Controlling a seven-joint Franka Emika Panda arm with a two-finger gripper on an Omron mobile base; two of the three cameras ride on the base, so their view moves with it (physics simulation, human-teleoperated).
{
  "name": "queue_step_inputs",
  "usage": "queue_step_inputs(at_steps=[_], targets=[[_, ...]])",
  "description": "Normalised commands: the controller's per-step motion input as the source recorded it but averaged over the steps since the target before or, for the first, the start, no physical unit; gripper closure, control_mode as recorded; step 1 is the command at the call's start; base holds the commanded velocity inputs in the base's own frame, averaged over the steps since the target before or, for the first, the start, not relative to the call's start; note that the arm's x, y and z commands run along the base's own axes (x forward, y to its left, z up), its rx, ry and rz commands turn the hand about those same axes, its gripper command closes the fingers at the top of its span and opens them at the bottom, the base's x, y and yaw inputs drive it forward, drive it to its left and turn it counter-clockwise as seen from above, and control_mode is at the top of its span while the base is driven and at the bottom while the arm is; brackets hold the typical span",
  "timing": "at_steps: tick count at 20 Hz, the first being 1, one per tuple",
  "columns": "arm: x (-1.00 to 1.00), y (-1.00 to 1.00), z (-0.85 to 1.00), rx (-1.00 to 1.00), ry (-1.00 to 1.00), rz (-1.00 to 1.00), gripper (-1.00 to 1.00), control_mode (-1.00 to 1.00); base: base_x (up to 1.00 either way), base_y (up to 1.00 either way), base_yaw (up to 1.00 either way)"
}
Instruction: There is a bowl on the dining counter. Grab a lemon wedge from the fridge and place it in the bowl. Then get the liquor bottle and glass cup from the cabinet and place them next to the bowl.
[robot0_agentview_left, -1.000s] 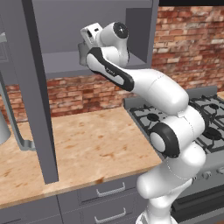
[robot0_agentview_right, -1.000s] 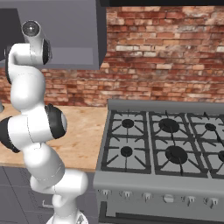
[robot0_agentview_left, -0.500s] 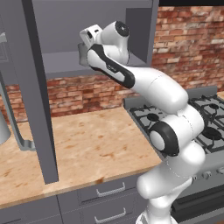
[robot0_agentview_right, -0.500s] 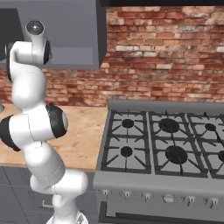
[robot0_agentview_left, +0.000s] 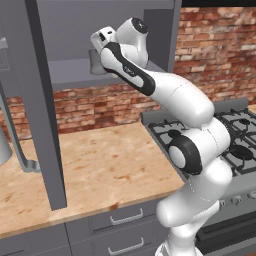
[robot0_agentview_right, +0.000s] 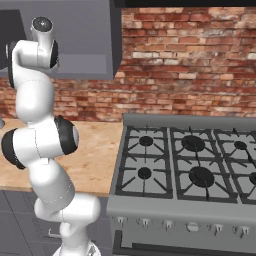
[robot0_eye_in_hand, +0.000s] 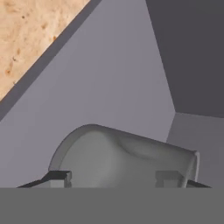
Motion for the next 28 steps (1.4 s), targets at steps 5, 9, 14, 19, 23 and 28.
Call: queue_step_inputs(at_steps=[5, 9, 14, 19, 23, 28], targets=[[-0.08, 0.00, -0.12, 0.01, 0.00, 0.01, 1.00, -1.00, 0.00, 0.00, 0.00], [-0.21, 0.00, -0.20, 0.03, -0.05, 0.00, 1.00, -1.00, 0.00, 0.00, 0.00], [-0.40, 0.00, -0.20, 0.03, -0.19, 0.00, 1.00, -1.00, 0.00, 0.00, 0.00], [-0.59, 0.00, -0.10, 0.03, -0.26, 0.00, 1.00, -1.00, 0.00, 0.00, 0.00], [-0.42, -0.09, 0.22, 0.05, -0.21, 0.00, 1.00, -1.00, 0.00, 0.00, 0.00], [-0.24, -0.14, 0.07, 0.05, -0.07, 0.00, 1.00, -1.00, 0.00, 0.00, 0.00]])
